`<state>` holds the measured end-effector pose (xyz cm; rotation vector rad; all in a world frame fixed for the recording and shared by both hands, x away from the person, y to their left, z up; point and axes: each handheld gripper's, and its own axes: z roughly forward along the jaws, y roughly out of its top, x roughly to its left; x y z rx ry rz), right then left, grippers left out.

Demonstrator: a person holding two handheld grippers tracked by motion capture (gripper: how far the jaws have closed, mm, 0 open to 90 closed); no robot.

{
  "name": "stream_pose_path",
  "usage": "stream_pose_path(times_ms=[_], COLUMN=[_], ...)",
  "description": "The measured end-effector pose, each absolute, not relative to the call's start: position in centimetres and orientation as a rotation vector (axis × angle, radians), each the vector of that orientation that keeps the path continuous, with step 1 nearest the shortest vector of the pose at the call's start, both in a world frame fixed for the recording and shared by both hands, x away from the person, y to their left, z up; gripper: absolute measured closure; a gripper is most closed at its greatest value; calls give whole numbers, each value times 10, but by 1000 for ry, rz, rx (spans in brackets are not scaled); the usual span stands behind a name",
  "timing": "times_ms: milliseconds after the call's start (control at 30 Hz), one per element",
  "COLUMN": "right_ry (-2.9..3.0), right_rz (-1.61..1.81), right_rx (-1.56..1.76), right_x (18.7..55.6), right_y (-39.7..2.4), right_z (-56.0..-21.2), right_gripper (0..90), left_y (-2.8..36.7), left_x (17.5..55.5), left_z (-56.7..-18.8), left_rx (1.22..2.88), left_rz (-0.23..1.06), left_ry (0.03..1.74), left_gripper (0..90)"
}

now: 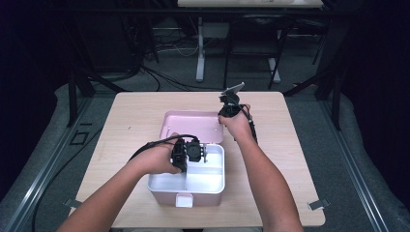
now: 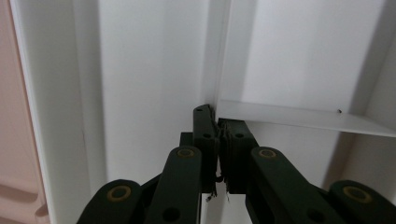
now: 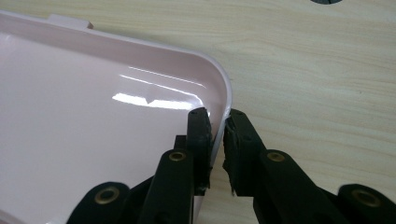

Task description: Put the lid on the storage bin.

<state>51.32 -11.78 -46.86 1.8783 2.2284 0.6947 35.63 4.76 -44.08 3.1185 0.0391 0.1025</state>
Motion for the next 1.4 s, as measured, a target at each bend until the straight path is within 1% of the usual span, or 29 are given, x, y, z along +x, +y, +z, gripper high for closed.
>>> stream_pose_path(times_ms=[367,567,900,1400], right_ry=[2182,2166,2142,2121], right_rz=[772,832,911,1037], right_rx=[1857,1834,1749,1641], right_x=[507,501,484,459], right_y=[-120,-124,-127,-133], right_z=[-456,-440,-413,-393], right_gripper=[829,839,849,855], left_y=[48,48,48,48], left_x=[356,356,356,356], left_z=[-441,-441,-441,-441], left_rx=[3119,3118,3119,3116], left_rz=[99,96,100,105], left_ry=[40,41,40,43], left_gripper=[860,860,860,860])
